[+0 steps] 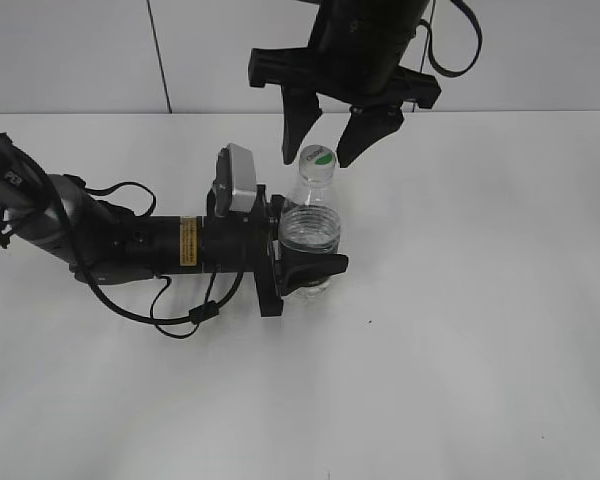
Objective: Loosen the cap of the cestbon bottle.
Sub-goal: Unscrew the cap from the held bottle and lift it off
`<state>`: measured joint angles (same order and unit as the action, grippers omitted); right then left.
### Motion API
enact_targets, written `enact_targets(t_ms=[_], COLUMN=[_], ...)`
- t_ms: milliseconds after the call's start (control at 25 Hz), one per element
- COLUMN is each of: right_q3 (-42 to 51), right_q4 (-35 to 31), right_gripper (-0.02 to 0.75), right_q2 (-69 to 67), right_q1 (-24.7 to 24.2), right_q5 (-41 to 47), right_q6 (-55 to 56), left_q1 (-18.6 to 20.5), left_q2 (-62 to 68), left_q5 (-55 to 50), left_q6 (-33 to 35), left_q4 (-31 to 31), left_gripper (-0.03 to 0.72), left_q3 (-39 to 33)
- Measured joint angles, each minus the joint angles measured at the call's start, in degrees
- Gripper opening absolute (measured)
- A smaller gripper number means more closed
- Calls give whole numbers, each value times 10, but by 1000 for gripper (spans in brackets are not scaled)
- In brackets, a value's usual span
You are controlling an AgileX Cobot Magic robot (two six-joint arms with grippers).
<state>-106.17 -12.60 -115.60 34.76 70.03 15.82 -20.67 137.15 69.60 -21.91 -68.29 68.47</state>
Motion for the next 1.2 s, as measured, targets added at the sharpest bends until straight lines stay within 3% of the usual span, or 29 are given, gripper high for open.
enact_targets(t_ms=[480, 680, 920, 1200], right_q3=[0, 0, 0, 0], right_q4=[-5, 2, 12, 14], right_gripper=[407, 298, 296, 296], right_q2=[-10, -10, -10, -10], right_q1=[0, 0, 0, 0], right_q5=[-1, 1, 0, 0], right_q6=[0, 0, -6, -185], left_q1=[0, 0, 0, 0], left_q2=[0, 0, 0, 0], left_q5=[0, 0, -1, -1], left_q6=[0, -1, -1, -1], left_q4=[0, 0, 1, 2], left_gripper=[400, 400, 400, 400], left_q3=[0, 0, 0, 0])
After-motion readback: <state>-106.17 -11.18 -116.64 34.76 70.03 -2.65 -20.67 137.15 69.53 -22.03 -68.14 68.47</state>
